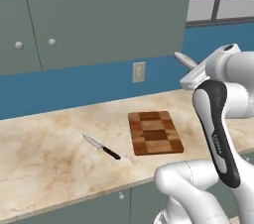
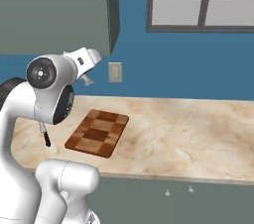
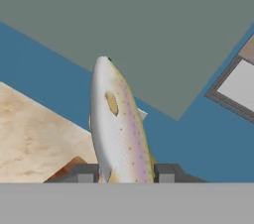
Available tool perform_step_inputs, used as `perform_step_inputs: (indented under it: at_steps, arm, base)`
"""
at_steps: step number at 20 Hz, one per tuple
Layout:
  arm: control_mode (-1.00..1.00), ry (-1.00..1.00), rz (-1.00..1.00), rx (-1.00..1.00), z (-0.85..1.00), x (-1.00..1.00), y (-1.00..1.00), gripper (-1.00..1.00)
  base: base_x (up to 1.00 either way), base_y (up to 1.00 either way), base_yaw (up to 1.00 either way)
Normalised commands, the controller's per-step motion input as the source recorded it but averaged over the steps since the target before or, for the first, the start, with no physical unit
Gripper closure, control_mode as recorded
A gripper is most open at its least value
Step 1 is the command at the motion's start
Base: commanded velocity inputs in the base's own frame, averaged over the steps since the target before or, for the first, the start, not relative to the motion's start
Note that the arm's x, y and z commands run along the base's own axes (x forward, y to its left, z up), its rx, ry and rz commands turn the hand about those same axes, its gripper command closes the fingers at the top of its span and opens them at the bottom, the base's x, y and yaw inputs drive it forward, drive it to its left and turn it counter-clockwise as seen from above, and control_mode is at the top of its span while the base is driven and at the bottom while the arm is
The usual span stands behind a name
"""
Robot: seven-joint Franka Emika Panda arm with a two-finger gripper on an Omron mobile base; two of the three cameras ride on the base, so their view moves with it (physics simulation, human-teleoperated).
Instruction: Retrieve the fish from the fridge and place it on the cutting board.
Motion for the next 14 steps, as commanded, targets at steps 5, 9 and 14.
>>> perform_step_inputs:
  at_steps: [5,9,14]
  arm:
    - [-1.00,0.00,-0.02,0.00,0.00,0.06,0.02,1.00]
    - [-1.00,0.00,-0.03,0.00,0.00,0.16,0.00,1.00]
    - [-1.00,0.01,-0.01,0.00,-0.04,0.05,0.00,1.00]
  base:
    - [0.39,0.20,-0.14]
    - [0.00,0.00,0.00]
    - [0.00,0.00,0.00]
